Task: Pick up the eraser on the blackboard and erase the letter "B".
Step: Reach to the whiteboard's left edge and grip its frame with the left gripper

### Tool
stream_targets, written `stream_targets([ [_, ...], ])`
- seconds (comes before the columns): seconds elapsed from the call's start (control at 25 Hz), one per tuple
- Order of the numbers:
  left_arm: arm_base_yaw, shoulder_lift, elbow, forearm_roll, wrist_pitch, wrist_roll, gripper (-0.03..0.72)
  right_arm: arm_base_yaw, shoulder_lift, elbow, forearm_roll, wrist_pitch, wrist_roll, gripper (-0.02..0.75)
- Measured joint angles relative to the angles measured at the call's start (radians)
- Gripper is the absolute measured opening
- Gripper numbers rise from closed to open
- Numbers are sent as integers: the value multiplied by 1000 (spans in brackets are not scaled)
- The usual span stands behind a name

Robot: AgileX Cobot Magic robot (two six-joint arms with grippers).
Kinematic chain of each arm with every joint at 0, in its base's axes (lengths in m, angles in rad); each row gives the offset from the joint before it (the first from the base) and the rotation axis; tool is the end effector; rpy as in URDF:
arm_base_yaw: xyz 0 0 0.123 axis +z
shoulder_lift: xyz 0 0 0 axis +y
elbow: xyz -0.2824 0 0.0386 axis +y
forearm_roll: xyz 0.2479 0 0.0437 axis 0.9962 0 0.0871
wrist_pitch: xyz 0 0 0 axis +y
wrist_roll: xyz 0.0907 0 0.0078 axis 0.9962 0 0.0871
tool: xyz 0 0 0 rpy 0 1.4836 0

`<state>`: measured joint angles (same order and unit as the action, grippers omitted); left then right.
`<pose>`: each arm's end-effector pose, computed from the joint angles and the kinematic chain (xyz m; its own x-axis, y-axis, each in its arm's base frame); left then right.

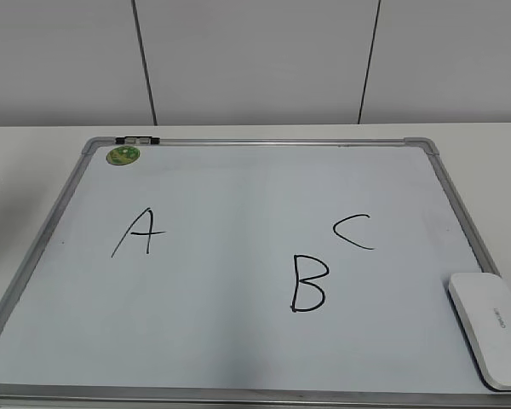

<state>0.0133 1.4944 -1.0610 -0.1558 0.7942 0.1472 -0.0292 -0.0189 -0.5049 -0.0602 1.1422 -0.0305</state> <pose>0.2985 -0.0061 0.2610 -0.9043 0.0253 -0.4262 0.0676 0.9941 -0.0844 -0.0121 -0.0046 0.2720 -0.5092 -0.0406 -0.8597 0.0481 0.9960 -0.0755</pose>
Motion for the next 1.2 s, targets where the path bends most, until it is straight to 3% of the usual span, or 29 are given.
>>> stream_targets([
  [0.4, 0, 235, -132, -3, 34, 22, 559, 0, 0, 0, 0, 0, 0, 591],
  [0.84, 0, 414, -238, -20, 60, 37, 474, 0, 0, 0, 0, 0, 0, 591],
  [1.0, 0, 446, -244, -31, 59, 51, 405, 0, 0, 0, 0, 0, 0, 591],
  [1.2, 0, 477, -247, -55, 48, 79, 379, 0, 0, 0, 0, 0, 0, 591],
])
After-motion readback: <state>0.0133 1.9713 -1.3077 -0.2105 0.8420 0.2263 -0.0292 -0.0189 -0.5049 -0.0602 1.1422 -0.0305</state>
